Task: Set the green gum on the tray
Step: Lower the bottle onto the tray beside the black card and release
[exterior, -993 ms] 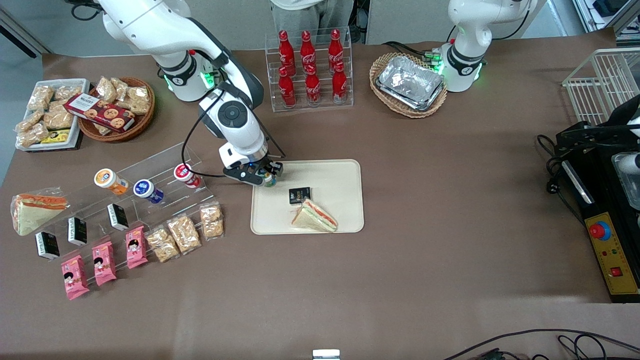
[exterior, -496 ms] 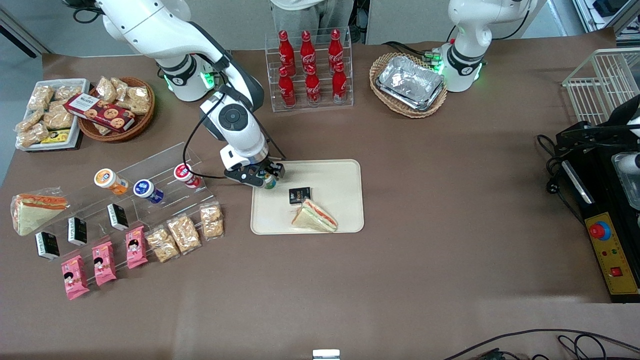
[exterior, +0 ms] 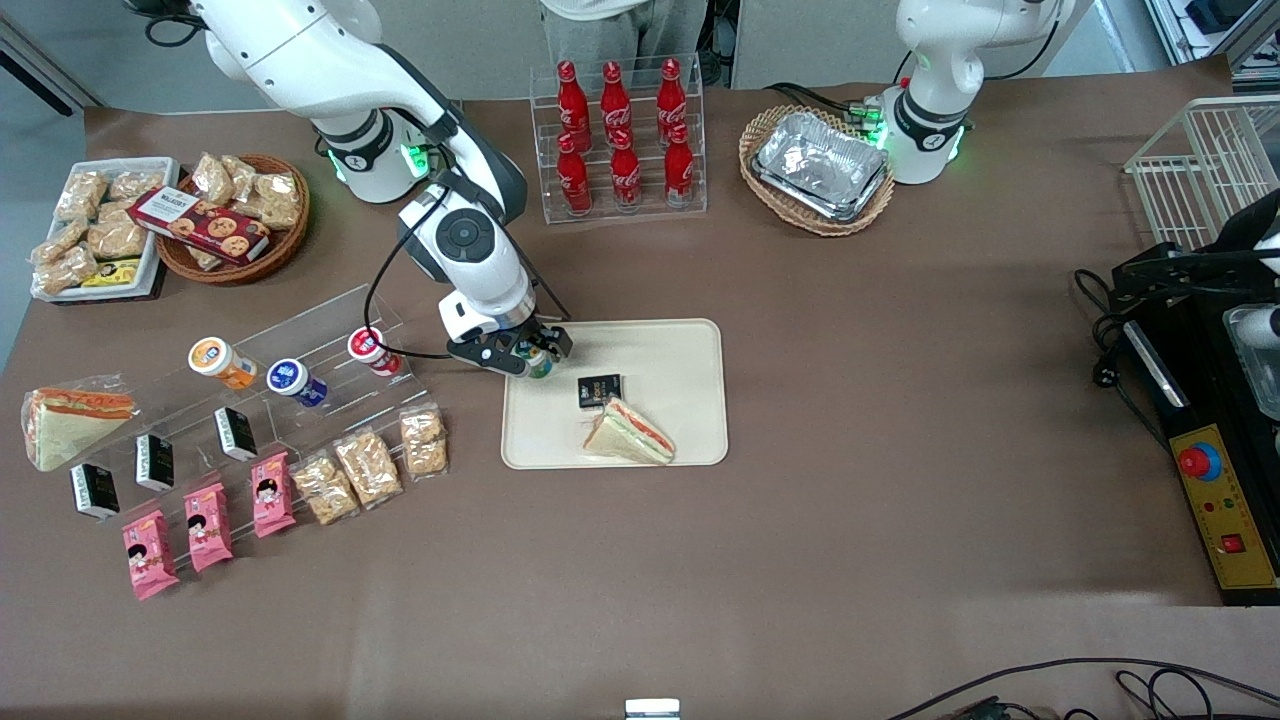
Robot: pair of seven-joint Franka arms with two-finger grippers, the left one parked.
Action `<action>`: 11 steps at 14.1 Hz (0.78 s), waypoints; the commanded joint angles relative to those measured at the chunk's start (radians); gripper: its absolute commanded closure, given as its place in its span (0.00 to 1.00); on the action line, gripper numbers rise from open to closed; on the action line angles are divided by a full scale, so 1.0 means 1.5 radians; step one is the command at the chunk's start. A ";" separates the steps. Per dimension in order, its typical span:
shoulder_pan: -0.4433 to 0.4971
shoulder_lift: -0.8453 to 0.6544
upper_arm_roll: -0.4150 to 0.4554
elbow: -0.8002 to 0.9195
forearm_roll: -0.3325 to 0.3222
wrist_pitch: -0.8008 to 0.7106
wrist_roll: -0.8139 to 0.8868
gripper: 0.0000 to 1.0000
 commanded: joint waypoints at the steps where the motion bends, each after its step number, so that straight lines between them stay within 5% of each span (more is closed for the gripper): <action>1: -0.005 -0.034 0.003 0.025 -0.018 -0.048 -0.037 0.00; 4: 0.001 -0.056 0.016 0.141 0.003 -0.237 -0.049 0.00; 7: -0.002 -0.057 0.032 0.328 0.105 -0.457 -0.120 0.00; 11: -0.005 -0.066 0.029 0.510 0.116 -0.659 -0.182 0.00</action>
